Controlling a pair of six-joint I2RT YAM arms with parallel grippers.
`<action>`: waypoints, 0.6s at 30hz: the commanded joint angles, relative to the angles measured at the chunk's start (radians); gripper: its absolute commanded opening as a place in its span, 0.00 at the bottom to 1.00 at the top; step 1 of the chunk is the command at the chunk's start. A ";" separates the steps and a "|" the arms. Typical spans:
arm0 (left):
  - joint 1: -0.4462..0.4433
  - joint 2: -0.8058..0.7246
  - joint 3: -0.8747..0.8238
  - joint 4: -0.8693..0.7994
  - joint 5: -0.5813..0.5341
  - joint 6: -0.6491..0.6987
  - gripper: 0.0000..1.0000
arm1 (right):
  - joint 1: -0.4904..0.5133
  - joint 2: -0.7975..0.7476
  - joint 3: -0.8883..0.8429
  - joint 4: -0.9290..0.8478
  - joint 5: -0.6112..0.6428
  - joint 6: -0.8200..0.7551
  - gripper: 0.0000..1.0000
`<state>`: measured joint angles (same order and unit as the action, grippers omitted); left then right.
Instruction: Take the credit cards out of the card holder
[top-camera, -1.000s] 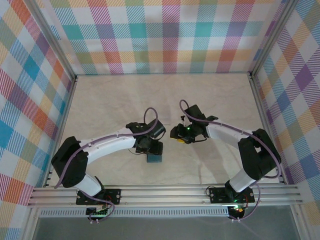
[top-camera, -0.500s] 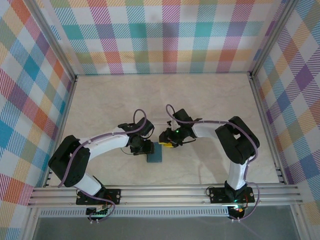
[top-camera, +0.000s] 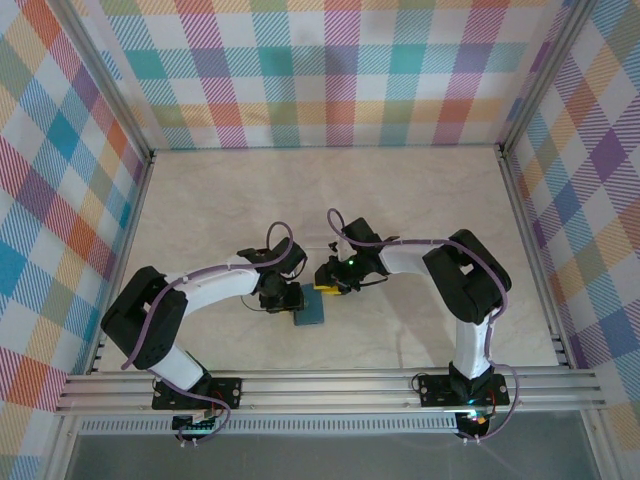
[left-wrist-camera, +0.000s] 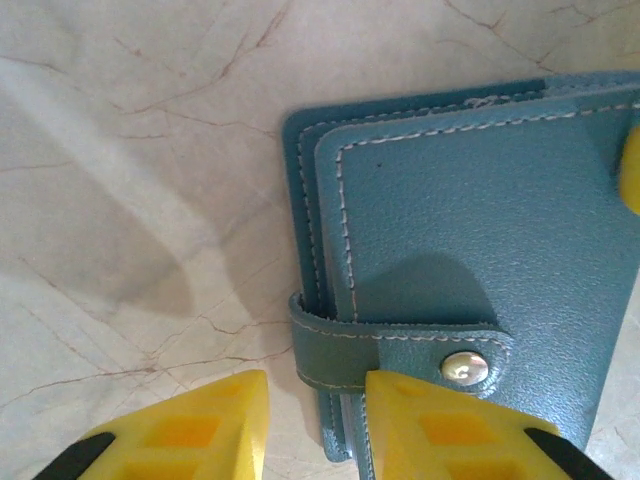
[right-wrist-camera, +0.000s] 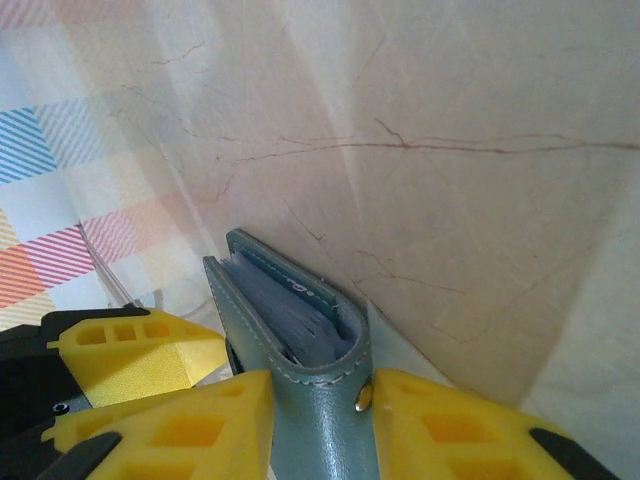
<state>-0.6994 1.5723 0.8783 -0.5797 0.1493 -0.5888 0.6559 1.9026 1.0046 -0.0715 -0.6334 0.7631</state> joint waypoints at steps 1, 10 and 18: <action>0.009 0.031 0.000 0.000 -0.007 0.023 0.31 | 0.017 0.014 0.023 0.023 -0.055 -0.011 0.29; 0.009 -0.015 0.051 -0.050 -0.007 0.038 0.33 | 0.019 -0.025 0.020 -0.036 0.013 -0.011 0.11; -0.029 0.008 0.134 -0.096 0.030 0.056 0.41 | 0.027 -0.041 0.012 -0.046 0.037 0.021 0.09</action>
<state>-0.7124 1.5757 0.9722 -0.6296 0.1631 -0.5549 0.6724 1.8889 1.0054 -0.0917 -0.6022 0.7650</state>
